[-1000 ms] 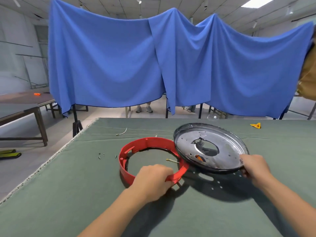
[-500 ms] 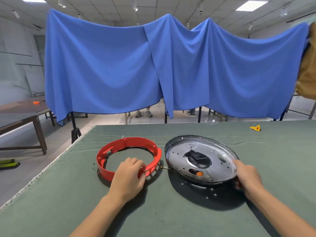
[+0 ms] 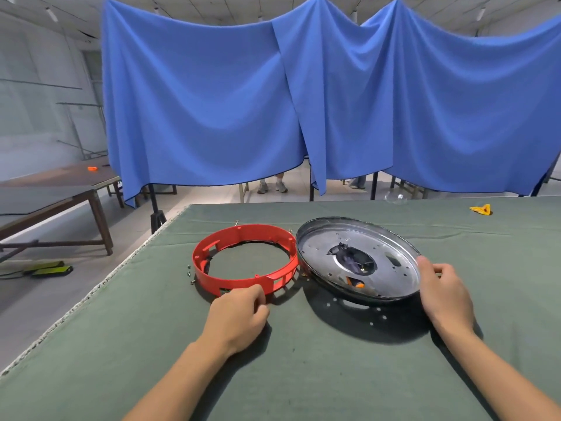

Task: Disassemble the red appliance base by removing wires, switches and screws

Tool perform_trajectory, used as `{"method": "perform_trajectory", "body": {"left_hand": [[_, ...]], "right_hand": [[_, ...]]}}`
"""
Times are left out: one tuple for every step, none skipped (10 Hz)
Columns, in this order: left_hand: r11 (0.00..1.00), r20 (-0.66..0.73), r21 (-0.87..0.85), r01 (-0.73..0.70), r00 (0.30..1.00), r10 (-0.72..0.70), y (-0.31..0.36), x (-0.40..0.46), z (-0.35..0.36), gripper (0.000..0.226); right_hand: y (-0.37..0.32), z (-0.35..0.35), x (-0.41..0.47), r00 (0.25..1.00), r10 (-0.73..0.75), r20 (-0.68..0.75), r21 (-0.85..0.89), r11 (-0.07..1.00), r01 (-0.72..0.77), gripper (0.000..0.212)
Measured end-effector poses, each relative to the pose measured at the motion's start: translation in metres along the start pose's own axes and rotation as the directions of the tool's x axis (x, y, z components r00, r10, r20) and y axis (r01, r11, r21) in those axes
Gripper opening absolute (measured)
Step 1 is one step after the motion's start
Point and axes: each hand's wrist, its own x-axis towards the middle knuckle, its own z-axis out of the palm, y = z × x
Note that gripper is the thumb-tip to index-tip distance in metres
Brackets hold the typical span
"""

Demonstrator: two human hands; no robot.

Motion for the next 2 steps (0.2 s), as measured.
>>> {"method": "perform_trajectory", "body": {"left_hand": [[0.993, 0.036, 0.112, 0.032, 0.999, -0.036, -0.003, -0.017, -0.003, 0.029], [0.967, 0.102, 0.253, 0.04, 0.992, -0.068, 0.002, -0.047, 0.002, 0.043]], "right_hand": [[0.002, -0.003, -0.001, 0.999, 0.002, -0.05, 0.07, 0.998, 0.001, 0.036], [0.006, -0.008, -0.009, 0.996, 0.031, -0.08, 0.093, 0.995, -0.024, 0.037]]}}
